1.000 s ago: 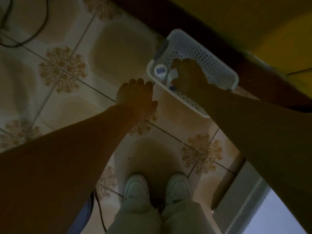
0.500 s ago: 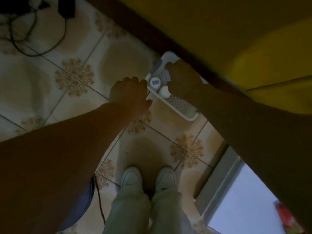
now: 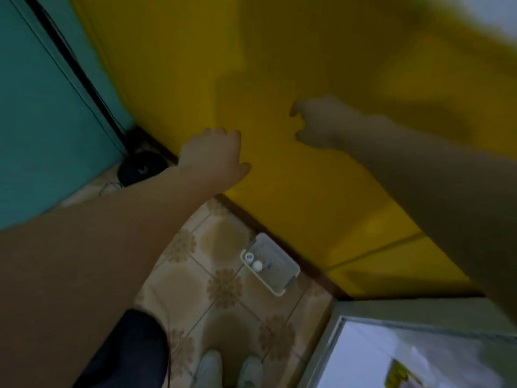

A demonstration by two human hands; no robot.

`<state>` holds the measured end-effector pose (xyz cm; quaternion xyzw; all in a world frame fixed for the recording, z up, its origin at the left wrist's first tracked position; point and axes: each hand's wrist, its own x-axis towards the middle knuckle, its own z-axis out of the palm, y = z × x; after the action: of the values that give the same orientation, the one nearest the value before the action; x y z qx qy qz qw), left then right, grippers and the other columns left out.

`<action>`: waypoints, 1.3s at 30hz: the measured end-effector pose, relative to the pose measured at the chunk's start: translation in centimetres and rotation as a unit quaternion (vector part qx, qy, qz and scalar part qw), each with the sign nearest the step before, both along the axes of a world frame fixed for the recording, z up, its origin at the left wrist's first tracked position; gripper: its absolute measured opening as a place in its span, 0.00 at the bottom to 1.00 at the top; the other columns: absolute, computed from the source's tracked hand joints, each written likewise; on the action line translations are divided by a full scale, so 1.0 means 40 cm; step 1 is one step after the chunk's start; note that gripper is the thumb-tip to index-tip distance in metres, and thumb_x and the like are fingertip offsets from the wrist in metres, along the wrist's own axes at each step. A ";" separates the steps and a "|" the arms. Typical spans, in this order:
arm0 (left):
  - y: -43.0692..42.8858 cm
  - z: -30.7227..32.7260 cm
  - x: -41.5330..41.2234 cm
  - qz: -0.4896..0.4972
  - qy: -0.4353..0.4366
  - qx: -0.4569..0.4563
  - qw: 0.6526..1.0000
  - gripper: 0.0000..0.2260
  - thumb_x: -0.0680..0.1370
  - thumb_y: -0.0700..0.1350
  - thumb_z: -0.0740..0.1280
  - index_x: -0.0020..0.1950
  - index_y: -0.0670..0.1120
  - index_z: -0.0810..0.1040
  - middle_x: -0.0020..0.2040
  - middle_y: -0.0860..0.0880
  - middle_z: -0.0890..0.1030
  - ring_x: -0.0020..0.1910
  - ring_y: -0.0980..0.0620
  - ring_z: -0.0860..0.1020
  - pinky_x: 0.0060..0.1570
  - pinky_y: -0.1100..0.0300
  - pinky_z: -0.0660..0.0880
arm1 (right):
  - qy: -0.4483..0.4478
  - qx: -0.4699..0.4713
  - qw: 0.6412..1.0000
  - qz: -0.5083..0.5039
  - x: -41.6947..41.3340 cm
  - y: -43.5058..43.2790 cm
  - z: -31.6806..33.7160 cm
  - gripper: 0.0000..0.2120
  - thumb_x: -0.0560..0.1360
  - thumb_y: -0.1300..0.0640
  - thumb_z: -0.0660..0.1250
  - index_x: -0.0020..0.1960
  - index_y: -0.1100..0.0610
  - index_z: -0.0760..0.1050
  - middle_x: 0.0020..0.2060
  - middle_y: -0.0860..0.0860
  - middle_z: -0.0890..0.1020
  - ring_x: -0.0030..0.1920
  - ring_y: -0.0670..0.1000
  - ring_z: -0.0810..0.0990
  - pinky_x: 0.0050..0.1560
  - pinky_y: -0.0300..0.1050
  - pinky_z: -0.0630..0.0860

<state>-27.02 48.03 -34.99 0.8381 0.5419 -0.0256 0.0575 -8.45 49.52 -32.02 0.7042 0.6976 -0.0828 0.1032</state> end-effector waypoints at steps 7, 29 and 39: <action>-0.118 0.433 0.018 -0.016 -0.054 0.077 0.995 0.24 0.77 0.59 0.63 0.65 0.43 0.70 0.60 0.41 0.74 0.58 0.40 0.74 0.47 0.50 0.73 | -0.026 0.123 0.992 -0.009 -0.009 -0.178 0.485 0.19 0.76 0.59 0.64 0.66 0.59 0.70 0.59 0.60 0.76 0.59 0.61 0.75 0.53 0.50 0.75; -1.171 1.060 0.501 -0.417 -0.231 0.099 0.874 0.22 0.76 0.57 0.64 0.65 0.47 0.71 0.60 0.45 0.76 0.58 0.45 0.75 0.48 0.57 0.70 | -0.061 0.277 0.852 -0.439 0.265 -1.566 1.057 0.16 0.75 0.56 0.65 0.61 0.58 0.73 0.56 0.56 0.77 0.56 0.57 0.76 0.54 0.48 0.76; -1.682 1.046 0.771 -0.478 -0.227 0.044 0.848 0.20 0.76 0.57 0.64 0.62 0.46 0.72 0.60 0.46 0.77 0.56 0.46 0.76 0.51 0.55 0.74 | -0.108 0.234 0.816 -0.517 0.468 -2.137 1.060 0.15 0.77 0.56 0.63 0.62 0.61 0.73 0.55 0.57 0.78 0.55 0.56 0.77 0.55 0.49 0.77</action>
<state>3.81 -19.25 6.86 0.9776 0.0472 0.1646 0.1227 10.27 -35.97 10.37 0.9685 0.2139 0.1182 -0.0484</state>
